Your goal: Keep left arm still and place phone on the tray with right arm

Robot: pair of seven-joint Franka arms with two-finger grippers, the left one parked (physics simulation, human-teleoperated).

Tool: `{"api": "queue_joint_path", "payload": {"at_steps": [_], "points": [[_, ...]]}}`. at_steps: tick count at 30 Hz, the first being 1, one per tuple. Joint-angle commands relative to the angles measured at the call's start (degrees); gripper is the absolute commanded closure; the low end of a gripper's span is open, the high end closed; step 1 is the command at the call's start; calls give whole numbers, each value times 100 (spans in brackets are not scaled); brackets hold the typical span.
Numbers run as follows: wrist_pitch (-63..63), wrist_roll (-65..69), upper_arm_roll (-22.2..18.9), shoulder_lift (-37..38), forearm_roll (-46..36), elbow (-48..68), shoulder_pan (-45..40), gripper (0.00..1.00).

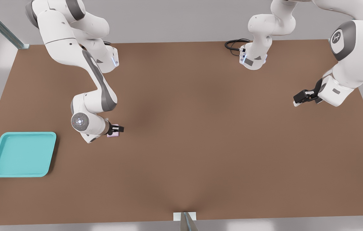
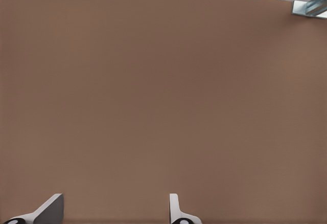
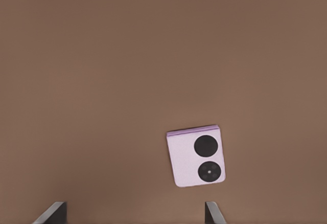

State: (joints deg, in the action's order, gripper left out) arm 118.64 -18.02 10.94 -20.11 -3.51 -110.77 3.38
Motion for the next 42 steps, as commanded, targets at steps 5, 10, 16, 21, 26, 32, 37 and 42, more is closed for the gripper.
{"api": "queue_joint_path", "payload": {"at_steps": [5,10,16,21,26,32,37,42], "points": [[256,97,4,-134,-9,-155,-83,0],[1003,589,4,-222,-1,-576,-136,0],[1187,1151,4,-380,-1,-612,-365,0],[1530,1151,4,-512,-1,-788,-312,0],[1680,1160,4,-591,-1,-867,-365,0],[1724,1354,4,-644,-1,-876,-453,0],[1803,1362,4,-810,-1,-884,-453,0],[1847,1362,4,-855,122,-884,-461,0]]}}
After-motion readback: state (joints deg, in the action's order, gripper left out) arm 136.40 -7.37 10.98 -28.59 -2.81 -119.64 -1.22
